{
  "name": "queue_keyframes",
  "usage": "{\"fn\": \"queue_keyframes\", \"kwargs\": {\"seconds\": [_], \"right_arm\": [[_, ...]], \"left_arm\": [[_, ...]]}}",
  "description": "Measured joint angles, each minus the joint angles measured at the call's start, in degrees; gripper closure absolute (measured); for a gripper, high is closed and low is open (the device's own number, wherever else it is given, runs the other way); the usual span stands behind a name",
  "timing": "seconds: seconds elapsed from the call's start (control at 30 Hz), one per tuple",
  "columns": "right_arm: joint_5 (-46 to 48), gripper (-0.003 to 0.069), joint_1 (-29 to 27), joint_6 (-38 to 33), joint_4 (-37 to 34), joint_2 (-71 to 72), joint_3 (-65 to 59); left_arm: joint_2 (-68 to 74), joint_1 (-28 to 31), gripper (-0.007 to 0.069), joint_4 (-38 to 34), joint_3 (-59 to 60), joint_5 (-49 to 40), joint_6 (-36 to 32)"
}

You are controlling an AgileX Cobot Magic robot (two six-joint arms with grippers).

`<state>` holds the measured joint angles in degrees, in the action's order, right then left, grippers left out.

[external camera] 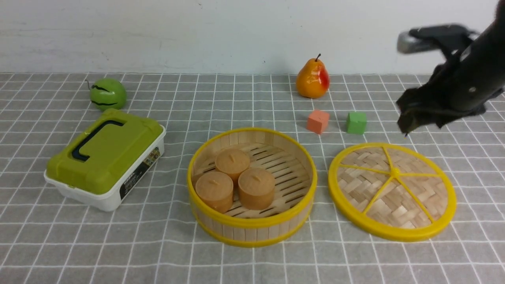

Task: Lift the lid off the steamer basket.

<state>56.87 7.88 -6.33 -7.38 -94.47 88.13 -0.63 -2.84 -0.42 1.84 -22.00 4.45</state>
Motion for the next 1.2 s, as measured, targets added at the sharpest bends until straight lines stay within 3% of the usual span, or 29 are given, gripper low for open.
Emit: {"fn": "queue_keyframes", "kwargs": {"seconds": [0.1,0.2,0.23,0.37,0.5,0.9,1.0,1.2], "right_arm": [[0.62,0.0204,0.0,-0.6,-0.17,8.96,-1.47],[1.26,0.0289,0.0,-0.78,-0.17,18.9,-5.33],[1.43,0.0365,0.0,-0.78,-0.17,24.17,-8.68],[1.74,0.0554,0.0,-0.84,-0.17,36.62,-16.82],[0.97,0.0668,0.0,-1.03,-0.17,45.92,-24.64],[-3.57,0.0678,0.0,-1.19,2.79,64.9,-37.74],[-2.64,0.0675,0.0,-1.19,7.04,67.19,-40.08],[-13.61,0.0669,0.0,0.88,8.67,70.29,-49.31]], "left_arm": [[0.0,0.0,0.0386,0.0,0.0,0.0,0.0],[0.0,0.0,0.0386,0.0,0.0,0.0,0.0],[0.0,0.0,0.0386,0.0,0.0,0.0,0.0],[0.0,0.0,0.0386,0.0,0.0,0.0,0.0],[0.0,0.0,0.0386,0.0,0.0,0.0,0.0],[0.0,0.0,0.0386,0.0,0.0,0.0,0.0],[0.0,0.0,0.0386,0.0,0.0,0.0,0.0],[0.0,0.0,0.0386,0.0,0.0,0.0,0.0]]}}
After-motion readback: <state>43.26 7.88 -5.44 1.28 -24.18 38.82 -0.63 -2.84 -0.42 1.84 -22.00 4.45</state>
